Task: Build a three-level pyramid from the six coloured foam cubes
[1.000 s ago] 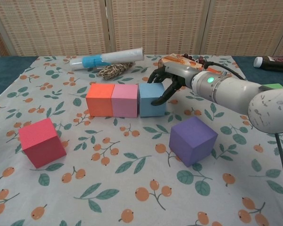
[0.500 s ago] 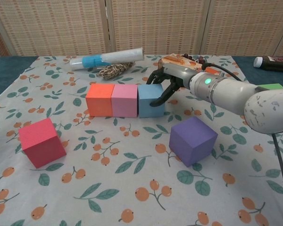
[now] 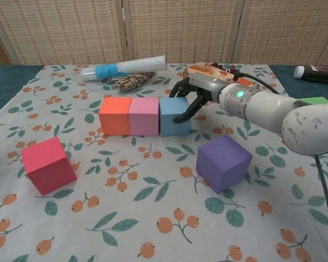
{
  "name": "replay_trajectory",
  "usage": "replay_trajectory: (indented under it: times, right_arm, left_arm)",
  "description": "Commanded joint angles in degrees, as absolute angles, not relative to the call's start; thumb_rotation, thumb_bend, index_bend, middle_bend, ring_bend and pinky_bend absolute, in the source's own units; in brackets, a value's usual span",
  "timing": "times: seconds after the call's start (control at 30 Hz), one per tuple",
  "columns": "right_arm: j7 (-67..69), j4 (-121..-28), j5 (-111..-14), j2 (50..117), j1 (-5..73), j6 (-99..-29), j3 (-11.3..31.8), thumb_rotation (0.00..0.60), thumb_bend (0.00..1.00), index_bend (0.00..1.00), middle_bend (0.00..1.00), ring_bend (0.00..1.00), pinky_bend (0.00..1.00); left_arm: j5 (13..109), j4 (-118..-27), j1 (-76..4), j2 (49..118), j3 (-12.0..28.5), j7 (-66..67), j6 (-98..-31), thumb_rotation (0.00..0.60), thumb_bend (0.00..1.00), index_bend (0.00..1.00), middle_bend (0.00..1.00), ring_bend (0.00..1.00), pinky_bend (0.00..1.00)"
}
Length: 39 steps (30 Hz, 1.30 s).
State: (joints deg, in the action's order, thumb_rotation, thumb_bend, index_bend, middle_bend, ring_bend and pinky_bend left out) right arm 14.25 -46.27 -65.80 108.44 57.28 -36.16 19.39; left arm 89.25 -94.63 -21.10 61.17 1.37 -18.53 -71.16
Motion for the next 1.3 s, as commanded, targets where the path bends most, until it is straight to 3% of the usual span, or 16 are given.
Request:
replay_trajectory:
  times: [0.03,1.3]
  right_arm:
    - [14.30,-46.32,-65.76,108.40,57.28,-36.10,19.45,0.600,0.12,0.48,0.40,0.16,0.00]
    - [16.57,-44.23,-66.41,110.26,58.28,-35.70,20.08,0.600,0.12,0.46,0.40,0.16,0.00]
  left_arm:
    - [89.30,-94.67,-21.13,61.22,1.37,-18.50,-71.17,0.600,0.32,0.13,0.00,0.00,0.09]
    - [89.02,-94.40,-21.24,61.24,1.32,-18.66,-70.86,0.600,0.32,0.12,0.00,0.00,0.09]
